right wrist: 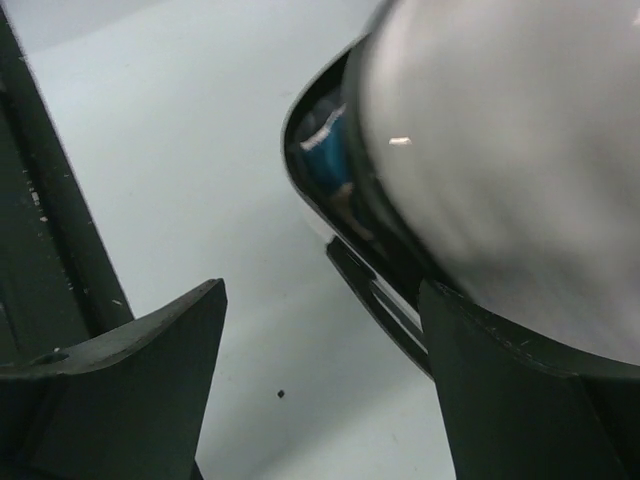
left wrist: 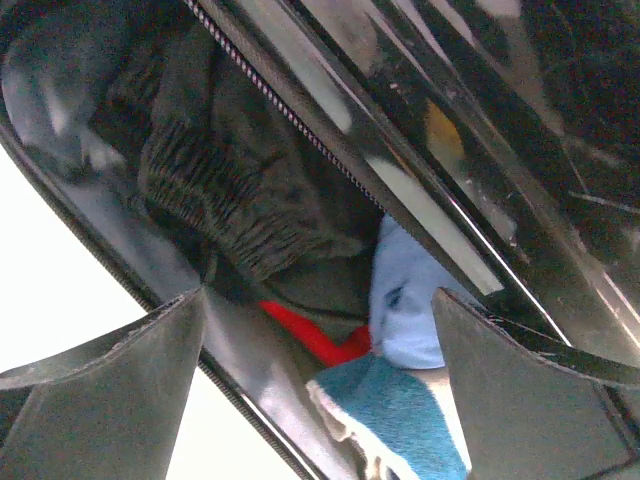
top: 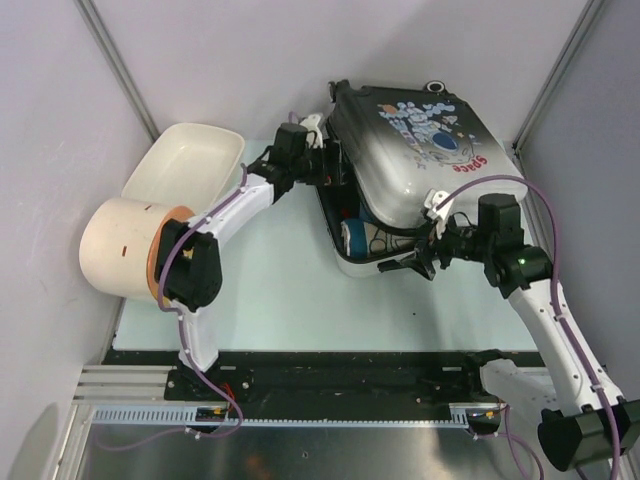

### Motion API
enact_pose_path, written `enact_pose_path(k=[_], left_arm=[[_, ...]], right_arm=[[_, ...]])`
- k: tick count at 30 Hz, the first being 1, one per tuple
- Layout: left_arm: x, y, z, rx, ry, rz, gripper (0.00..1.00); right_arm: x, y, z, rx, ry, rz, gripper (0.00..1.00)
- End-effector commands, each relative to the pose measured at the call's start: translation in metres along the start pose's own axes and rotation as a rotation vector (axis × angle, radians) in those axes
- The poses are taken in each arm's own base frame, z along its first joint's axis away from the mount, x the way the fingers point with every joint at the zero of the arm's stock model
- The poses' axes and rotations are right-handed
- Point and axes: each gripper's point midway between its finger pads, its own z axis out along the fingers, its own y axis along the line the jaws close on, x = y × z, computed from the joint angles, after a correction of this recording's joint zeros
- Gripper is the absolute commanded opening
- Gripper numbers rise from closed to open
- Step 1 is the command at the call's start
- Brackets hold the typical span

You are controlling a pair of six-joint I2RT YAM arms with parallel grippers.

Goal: Open, take out, and arrange the luggage

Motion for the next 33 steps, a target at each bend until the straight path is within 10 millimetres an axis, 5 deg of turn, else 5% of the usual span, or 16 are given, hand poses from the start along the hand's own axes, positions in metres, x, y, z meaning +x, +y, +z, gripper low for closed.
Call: enact_pose_path(k=[1, 5, 6, 8, 12, 13, 15, 21, 24, 29, 33], left_arm=[[-0.078, -0.095, -0.048, 0.218, -0.221, 0.12, 1.0], [-0.091, -0.121, -0.058, 0.26, -0.249, 0.152, 1.0], [-0.092, -0.125, -0.058, 0.267, -0.253, 0.163, 1.0], [-0.095, -0.133, -0.059, 0.276, -0.26, 0.167, 1.0], [-0.098, -0.138, -0.053, 0.287, -0.257, 0.157, 1.0], [-0.099, -0.138, -0.052, 0.285, -0.258, 0.157, 1.0], [-0.105, -0.14, -0.053, 0.288, -0.266, 0.155, 1.0], [-0.11, -0.134, -0.056, 0.249, -0.282, 0.177, 1.0], [-0.102, -0.103, -0.061, 0.165, -0.267, 0.131, 1.0], [-0.062, -0.001, -0.058, -0.094, -0.211, -0.081, 1.0], [-0.023, 0.028, -0.041, -0.146, -0.123, -0.155, 1.0]], right_arm=[[-0.016, 0.025, -0.002, -0.055, -0.029, -0.131, 0.82], [-0.019, 0.029, 0.017, 0.011, -0.032, -0.21, 0.8], [-0.038, 0.018, 0.02, 0.084, -0.101, -0.251, 0.8], [-0.036, 0.008, 0.033, 0.199, -0.092, -0.286, 0.79], [-0.082, -0.031, 0.041, 0.497, -0.231, -0.414, 0.79], [-0.079, -0.047, 0.046, 0.577, -0.2, -0.42, 0.79], [-0.101, -0.066, 0.039, 0.686, -0.267, -0.468, 0.79], [-0.116, -0.129, 0.012, 0.969, -0.291, -0.53, 0.8], [-0.127, -0.142, -0.003, 1.038, -0.318, -0.545, 0.81], [-0.137, -0.161, -0.027, 1.118, -0.334, -0.523, 0.82], [-0.136, -0.173, -0.044, 1.157, -0.324, -0.517, 0.83]])
